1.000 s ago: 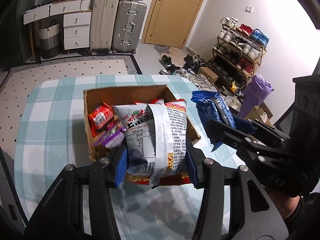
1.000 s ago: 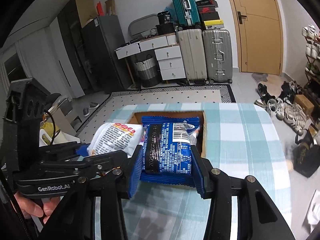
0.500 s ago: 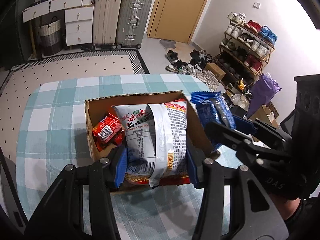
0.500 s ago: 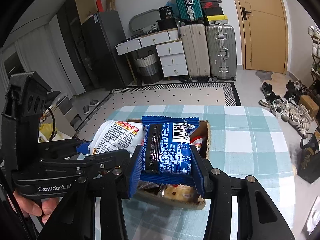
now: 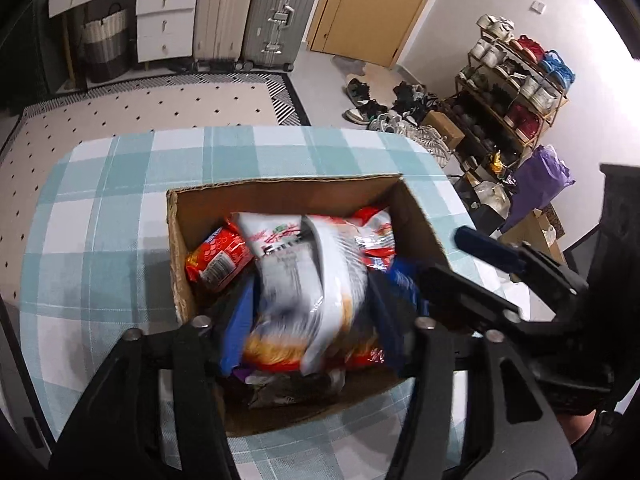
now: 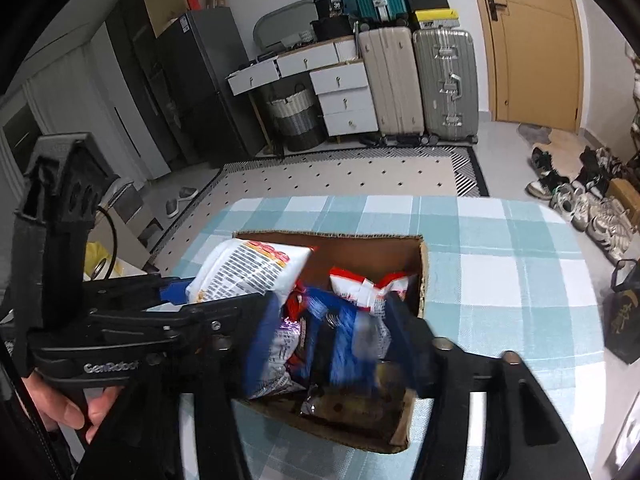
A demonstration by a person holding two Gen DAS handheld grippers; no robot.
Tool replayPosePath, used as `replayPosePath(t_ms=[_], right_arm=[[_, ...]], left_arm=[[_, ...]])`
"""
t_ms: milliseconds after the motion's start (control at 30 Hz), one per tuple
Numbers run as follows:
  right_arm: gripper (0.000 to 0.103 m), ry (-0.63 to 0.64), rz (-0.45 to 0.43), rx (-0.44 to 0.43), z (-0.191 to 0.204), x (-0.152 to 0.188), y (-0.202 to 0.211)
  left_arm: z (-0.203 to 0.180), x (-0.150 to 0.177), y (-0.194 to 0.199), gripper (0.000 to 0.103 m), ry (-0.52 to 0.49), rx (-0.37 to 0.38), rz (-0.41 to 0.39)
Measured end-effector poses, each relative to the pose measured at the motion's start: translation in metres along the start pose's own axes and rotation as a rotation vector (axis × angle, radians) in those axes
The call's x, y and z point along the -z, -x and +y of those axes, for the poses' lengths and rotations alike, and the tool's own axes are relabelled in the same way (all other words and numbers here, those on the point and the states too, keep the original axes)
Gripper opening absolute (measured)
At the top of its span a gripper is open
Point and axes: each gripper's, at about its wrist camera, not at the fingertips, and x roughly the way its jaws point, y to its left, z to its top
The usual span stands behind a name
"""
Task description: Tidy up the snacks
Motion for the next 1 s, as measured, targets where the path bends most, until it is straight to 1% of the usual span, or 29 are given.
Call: replayPosePath(t_ms=[67,100,200,300,367,533,700,800,1000], right_arm=[[0.077,0.003,-0.032,0.003,-0.002,0.003,0.006],[0.077,0.007,-0.049,0.013,-0.003,0.004,0.011],[0.079,0.005,-0.061,0.016,-0.006,0.008,0.021],[0.081,0.007,-0.076,0.027,-0.006,0.009,0.034],[0.084,0.007,-0.085,0.028,-0.005,0.010,0.042],[0.084,0.008,-0.128,0.035,0.000,0.013,0.071],[0.086,0.011,-0.155,0.038,0.009,0.021,0.096],[0.087,0.012,-0.172,0.036,0.015,0.029,0.110],[0.090,0.023,-0.204,0.046,0.027,0.051,0.137]], left_arm=[[-0.002,0.002,0.003,0.071,-0.017,-0.011,-0.014],[-0.004,0.002,0.007,0.072,-0.029,-0.027,-0.028],[-0.010,0.003,0.019,0.075,-0.040,-0.023,-0.058],[-0.012,0.005,0.029,0.076,-0.024,-0.002,-0.069],[-0.013,0.007,0.036,0.076,-0.016,0.000,-0.070],[-0.018,0.019,0.058,0.076,-0.014,-0.006,-0.090],[-0.022,0.037,0.081,0.078,-0.018,-0.026,-0.120],[-0.022,0.049,0.094,0.080,-0.022,-0.053,-0.142],[-0.021,0.084,0.121,0.081,-0.034,-0.101,-0.203]])
